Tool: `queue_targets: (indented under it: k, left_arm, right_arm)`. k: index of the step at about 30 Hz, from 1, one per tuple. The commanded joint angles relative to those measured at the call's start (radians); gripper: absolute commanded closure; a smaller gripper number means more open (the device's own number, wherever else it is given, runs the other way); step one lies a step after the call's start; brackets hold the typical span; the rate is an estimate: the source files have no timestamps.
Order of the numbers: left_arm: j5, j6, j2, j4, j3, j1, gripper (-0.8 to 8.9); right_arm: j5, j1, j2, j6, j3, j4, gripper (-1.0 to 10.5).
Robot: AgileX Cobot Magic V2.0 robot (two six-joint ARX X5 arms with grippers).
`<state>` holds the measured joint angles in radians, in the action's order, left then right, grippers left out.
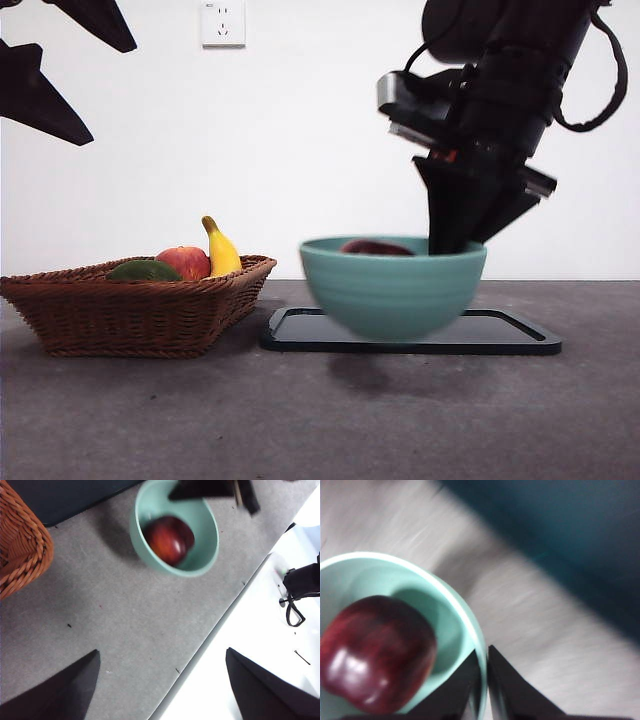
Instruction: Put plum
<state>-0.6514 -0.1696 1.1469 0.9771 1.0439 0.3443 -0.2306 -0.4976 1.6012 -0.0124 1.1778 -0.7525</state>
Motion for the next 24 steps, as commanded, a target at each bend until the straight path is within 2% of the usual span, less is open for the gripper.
queue_targets:
  k: [1,12,24]
  left_arm:
    - [-0.004,-0.001,0.007,-0.005,0.004,0.004,4.11]
    - [-0.004,-0.001,0.007,-0.005,0.004,0.004,4.11]
    - [-0.004,-0.001,0.007,-0.006,0.004,0.004,4.11]
  right_arm:
    - [0.001,0.03,0.008,-0.014,0.06,0.003,9.4]
    - [0.001,0.165,0.124,-0.01,0.293,-0.051,9.4]
    - [0.001,0.194,0.331,-0.01,0.454,-0.06,9.4]
